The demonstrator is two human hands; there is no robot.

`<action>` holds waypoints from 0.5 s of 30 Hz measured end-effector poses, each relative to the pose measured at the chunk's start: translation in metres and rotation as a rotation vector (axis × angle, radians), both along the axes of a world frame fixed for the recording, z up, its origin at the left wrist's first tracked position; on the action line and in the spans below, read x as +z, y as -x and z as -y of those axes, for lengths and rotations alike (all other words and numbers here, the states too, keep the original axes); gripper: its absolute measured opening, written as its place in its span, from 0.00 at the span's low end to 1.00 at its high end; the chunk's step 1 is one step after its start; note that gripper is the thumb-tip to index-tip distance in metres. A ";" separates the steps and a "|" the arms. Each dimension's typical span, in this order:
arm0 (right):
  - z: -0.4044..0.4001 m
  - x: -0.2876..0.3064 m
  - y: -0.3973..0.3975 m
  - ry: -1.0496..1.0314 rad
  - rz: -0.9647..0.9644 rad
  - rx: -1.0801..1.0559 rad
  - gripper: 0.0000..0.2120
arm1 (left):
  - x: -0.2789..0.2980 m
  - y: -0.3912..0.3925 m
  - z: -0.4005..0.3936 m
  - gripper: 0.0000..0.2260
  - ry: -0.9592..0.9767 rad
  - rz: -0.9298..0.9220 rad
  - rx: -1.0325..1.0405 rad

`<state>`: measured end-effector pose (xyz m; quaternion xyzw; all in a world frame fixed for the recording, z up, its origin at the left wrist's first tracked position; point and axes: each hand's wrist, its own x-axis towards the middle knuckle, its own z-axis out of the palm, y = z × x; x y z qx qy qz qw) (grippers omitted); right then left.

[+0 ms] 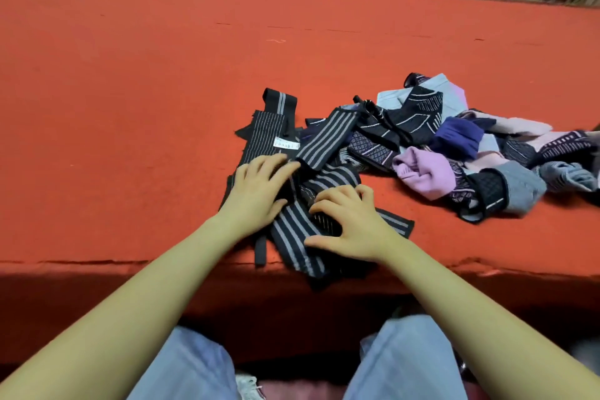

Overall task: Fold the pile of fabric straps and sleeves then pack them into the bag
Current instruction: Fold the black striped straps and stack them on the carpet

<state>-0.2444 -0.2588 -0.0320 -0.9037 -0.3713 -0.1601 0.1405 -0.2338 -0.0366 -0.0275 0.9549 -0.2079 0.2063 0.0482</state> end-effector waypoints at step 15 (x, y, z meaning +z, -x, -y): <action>-0.016 -0.017 0.031 -0.231 0.134 -0.108 0.11 | -0.014 0.034 0.014 0.23 0.010 -0.182 -0.300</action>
